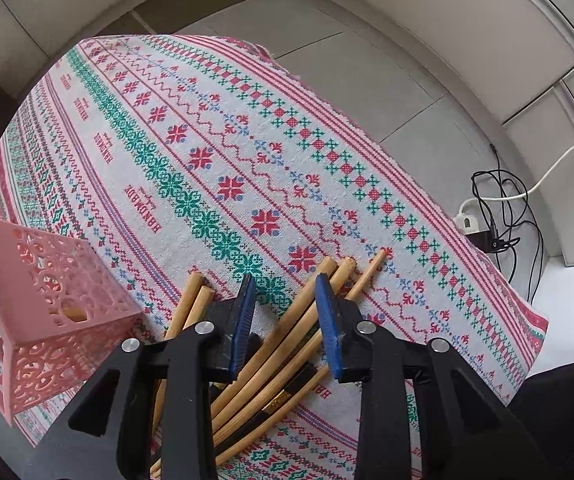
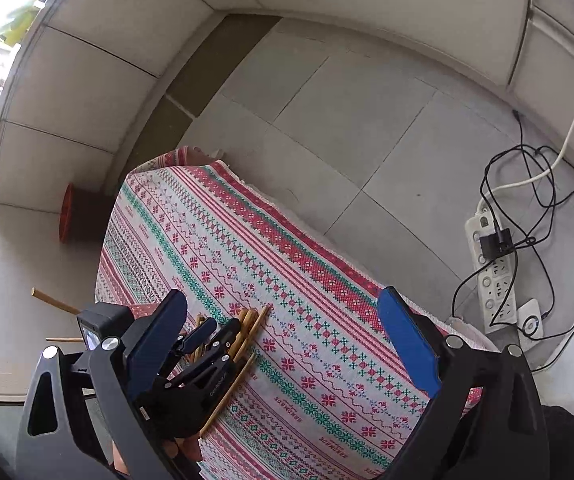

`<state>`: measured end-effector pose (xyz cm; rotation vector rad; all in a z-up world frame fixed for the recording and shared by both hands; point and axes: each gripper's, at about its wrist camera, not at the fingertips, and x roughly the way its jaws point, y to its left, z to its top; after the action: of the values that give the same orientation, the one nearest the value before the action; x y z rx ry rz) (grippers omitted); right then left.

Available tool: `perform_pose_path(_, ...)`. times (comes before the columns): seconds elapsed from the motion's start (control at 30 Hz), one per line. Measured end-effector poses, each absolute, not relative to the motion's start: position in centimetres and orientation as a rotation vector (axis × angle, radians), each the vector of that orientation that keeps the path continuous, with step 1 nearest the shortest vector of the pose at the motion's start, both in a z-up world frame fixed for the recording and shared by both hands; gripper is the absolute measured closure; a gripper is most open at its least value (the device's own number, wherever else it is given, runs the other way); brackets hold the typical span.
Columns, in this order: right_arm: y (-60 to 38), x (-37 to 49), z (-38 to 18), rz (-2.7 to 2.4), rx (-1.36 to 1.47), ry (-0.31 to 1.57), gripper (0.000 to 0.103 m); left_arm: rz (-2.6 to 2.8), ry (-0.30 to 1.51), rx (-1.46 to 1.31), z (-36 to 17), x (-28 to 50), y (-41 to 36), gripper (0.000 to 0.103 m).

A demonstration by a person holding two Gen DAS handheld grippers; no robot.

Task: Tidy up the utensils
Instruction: 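Lower the left gripper to the chopstick pile and close on one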

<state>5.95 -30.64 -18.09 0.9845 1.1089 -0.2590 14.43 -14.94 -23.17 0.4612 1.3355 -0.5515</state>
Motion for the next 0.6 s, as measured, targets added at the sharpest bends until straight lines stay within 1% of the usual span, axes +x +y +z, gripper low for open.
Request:
perform_pose_path(0.07,-30.8,5.9,-18.5,-0.269,0.997,1.117,0.01,-0.564,1.355,0.463,-23.7,14.0,-15.3,0.088)
perform_pose_path(0.2,-30.7,6.0,-19.4,-0.282,1.005,1.143,0.01,-0.551,1.34,0.479,-24.8,13.1,-15.6,0.087)
perform_pose_path(0.3,-30.1,6.3,-20.4,-0.283,1.002,1.179,0.01,-0.563,1.336,0.414,-25.1,12.6,-15.1,0.088)
perform_pose_path(0.37,-29.3,6.6,-21.1,-0.273,0.998,1.21,0.01,-0.542,1.312,0.405,-24.7,12.1,-14.3,0.091)
perform_pose_path(0.47,-27.8,6.9,-22.5,-0.235,1.009,1.265,0.01,-0.542,1.271,0.374,-22.5,11.2,-12.4,0.094)
perform_pose_path(0.6,-25.5,7.5,-23.9,-0.205,0.983,1.316,0.01,-0.557,1.2,0.325,-18.8,8.9,-9.3,0.096)
